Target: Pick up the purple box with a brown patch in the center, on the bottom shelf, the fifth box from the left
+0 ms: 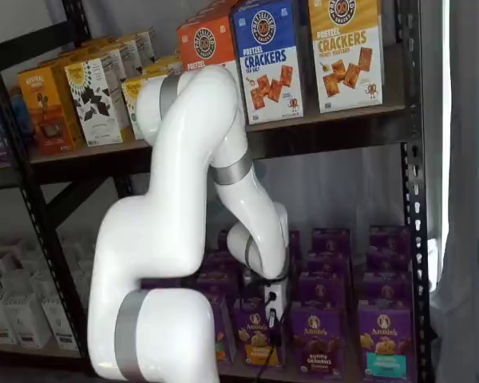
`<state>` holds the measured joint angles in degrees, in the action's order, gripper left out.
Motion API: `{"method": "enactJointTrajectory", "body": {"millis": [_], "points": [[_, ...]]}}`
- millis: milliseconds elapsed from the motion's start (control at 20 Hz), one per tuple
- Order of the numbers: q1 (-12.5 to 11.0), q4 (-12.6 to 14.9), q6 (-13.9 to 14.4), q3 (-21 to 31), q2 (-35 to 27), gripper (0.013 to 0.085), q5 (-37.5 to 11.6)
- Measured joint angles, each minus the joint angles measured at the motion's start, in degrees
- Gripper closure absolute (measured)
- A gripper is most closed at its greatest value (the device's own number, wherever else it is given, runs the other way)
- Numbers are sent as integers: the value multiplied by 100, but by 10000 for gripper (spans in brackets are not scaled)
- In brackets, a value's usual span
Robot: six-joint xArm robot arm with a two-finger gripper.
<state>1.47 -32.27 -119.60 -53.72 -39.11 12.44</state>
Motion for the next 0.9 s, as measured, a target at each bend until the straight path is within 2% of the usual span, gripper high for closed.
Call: {"method": "enactJointTrajectory", "body": {"millis": [150,250,350,550,900], "points": [[2,-527,-483,-208,-88,130,68],[-39,-679,-637,-367,-133,130,193],[-89,-661,-638,-548,-188,130,311],[-150,-376,-397,-871,-343,130,411],[-261,-101,-199,-1472,-707,130,578]]}}
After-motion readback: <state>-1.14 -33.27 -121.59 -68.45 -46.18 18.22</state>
